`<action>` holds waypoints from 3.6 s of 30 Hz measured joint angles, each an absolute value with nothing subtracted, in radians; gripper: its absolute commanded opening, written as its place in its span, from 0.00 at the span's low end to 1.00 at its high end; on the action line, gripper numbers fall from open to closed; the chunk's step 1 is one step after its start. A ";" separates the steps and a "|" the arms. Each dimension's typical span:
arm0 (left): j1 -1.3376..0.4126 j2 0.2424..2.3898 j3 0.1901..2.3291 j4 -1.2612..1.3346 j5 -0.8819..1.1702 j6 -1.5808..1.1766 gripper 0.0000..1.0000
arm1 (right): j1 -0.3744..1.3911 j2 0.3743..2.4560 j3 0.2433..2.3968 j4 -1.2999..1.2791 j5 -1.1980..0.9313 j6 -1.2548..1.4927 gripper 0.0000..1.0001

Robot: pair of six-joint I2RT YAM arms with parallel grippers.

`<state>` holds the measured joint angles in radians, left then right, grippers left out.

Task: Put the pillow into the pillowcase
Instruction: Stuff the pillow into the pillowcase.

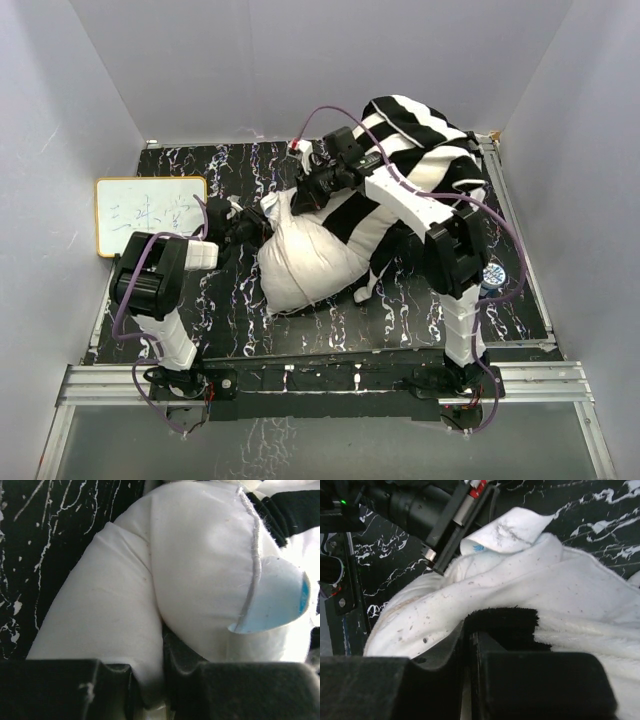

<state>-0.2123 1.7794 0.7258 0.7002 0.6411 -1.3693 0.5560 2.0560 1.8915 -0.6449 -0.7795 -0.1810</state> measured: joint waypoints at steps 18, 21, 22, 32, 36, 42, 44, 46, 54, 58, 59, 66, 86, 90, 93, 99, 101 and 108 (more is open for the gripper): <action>-0.135 1.225 0.748 0.144 0.584 -0.894 0.89 | 0.305 1.828 1.428 -0.355 -0.927 -0.088 0.08; -0.162 1.172 0.775 -0.024 0.582 -0.790 0.89 | 0.305 1.828 1.428 -0.352 -0.939 -0.076 0.08; -0.180 1.163 0.772 -0.070 0.580 -0.768 0.90 | 0.305 1.829 1.428 -0.348 -0.943 -0.071 0.08; -0.491 1.491 0.788 0.040 0.524 -0.754 0.18 | 0.360 1.863 1.468 -0.319 -0.999 0.025 0.08; -0.470 1.645 0.852 0.277 0.568 -0.832 0.00 | 0.425 1.901 1.557 -0.246 -1.031 0.158 0.08; -0.406 1.630 0.815 0.677 0.583 -0.917 0.00 | 0.439 1.910 1.563 0.188 -1.097 0.591 0.08; -0.395 1.611 0.810 0.802 0.592 -0.934 0.00 | 0.439 1.910 1.540 0.390 -1.113 0.759 0.08; -0.391 1.602 0.781 0.987 0.607 -0.986 0.00 | 0.439 1.910 1.523 0.569 -1.118 0.928 0.08; -0.421 1.373 0.746 1.209 0.671 -0.980 0.00 | 0.441 1.902 1.575 0.588 -1.156 0.995 0.08; -0.426 1.214 0.684 1.156 0.627 -0.826 0.00 | 0.484 1.884 1.583 0.449 -1.153 0.886 0.08; -0.428 1.199 0.665 1.143 0.605 -0.793 0.00 | 0.504 1.884 1.583 0.395 -1.153 0.851 0.08; -0.440 1.239 0.530 1.100 0.537 -0.629 0.00 | 0.516 1.887 1.576 0.053 -1.081 0.562 0.08; -0.403 1.245 0.432 0.667 0.427 -0.619 0.97 | 0.451 1.761 1.564 -0.680 -0.923 -0.471 0.84; -0.296 1.069 0.418 0.490 0.450 -0.716 0.97 | 0.290 1.505 1.361 -0.656 -0.943 -0.514 0.94; -0.253 0.981 0.474 0.290 0.447 -0.722 0.95 | 0.184 1.343 1.163 -0.563 -0.920 -0.506 0.99; -0.366 0.955 0.731 -0.109 0.315 -0.619 0.95 | 0.116 1.304 0.799 -0.308 -0.842 -0.393 0.99; -0.488 0.961 0.798 -0.192 0.228 -0.578 0.95 | 0.099 1.337 0.735 -0.222 -0.828 -0.324 0.99; -0.947 1.111 0.885 -0.226 -0.147 -0.329 0.98 | 0.125 1.453 0.657 0.124 -0.726 -0.055 0.99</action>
